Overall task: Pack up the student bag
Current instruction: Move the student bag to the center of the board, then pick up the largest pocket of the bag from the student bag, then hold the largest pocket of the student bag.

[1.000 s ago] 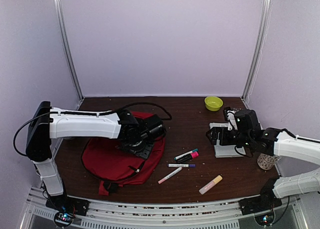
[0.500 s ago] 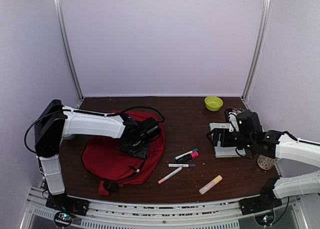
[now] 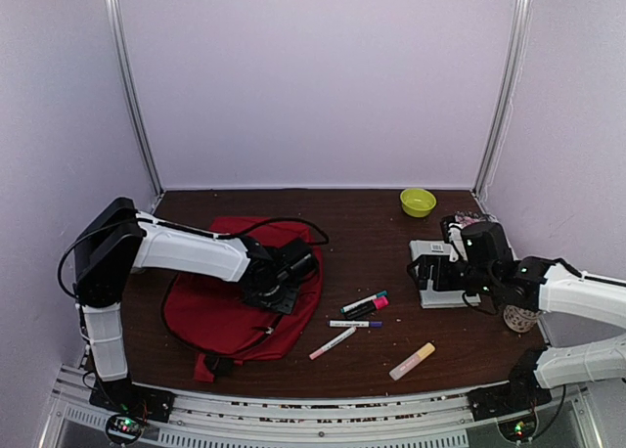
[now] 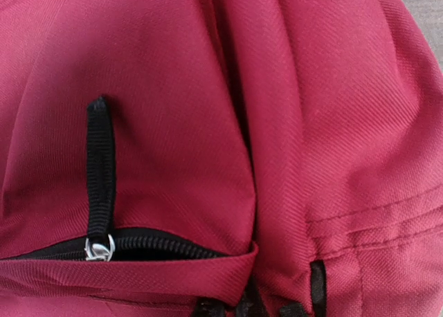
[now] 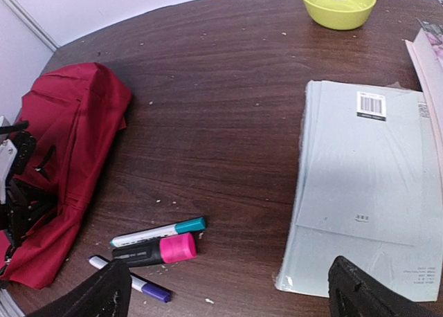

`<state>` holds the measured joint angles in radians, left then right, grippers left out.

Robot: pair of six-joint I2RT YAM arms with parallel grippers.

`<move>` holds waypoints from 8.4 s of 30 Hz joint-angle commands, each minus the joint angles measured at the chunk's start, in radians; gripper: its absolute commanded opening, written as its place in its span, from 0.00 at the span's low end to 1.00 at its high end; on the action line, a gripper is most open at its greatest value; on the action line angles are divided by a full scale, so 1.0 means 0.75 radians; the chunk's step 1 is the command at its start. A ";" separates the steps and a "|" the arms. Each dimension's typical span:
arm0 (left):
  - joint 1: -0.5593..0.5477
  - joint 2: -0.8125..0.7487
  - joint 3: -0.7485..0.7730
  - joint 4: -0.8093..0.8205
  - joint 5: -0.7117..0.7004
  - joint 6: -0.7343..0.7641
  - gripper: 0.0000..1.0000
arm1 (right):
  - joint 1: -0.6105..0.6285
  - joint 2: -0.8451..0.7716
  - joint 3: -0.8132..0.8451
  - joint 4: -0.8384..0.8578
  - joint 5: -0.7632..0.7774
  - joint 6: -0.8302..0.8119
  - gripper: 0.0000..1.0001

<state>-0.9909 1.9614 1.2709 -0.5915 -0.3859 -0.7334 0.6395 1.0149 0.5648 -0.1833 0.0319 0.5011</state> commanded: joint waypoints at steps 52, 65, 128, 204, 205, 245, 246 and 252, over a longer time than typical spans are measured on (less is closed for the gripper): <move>-0.104 -0.187 0.143 0.236 0.290 0.294 0.00 | 0.262 0.174 0.003 0.471 -0.298 0.297 0.99; -0.100 -0.366 -0.001 0.262 0.295 0.299 0.22 | 0.374 0.310 0.264 0.161 -0.092 0.249 0.95; -0.135 -0.549 -0.367 0.303 0.913 0.990 0.60 | 0.643 -0.389 -0.236 0.327 0.181 -0.210 0.99; -0.078 -0.390 -0.301 0.292 1.028 1.016 0.49 | 0.643 -0.386 -0.254 0.336 0.144 -0.117 0.99; -0.078 -0.388 -0.300 0.293 1.023 1.018 0.49 | 0.643 -0.384 -0.255 0.339 0.143 -0.118 0.99; -0.127 -0.541 -0.285 0.175 0.898 0.926 0.07 | 0.648 -0.118 -0.192 0.480 0.085 -0.099 0.98; -0.127 -0.537 -0.284 0.175 0.893 0.928 0.08 | 0.648 -0.115 -0.193 0.481 0.084 -0.098 0.98; -0.142 -0.521 -0.265 0.167 0.881 0.928 0.11 | 0.649 -0.118 -0.205 0.486 0.086 -0.081 0.98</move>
<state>-1.0840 1.5688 1.0386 -0.4732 0.2897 -0.0288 1.1217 0.9287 0.3885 0.1547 0.1040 0.4263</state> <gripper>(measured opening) 0.107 0.977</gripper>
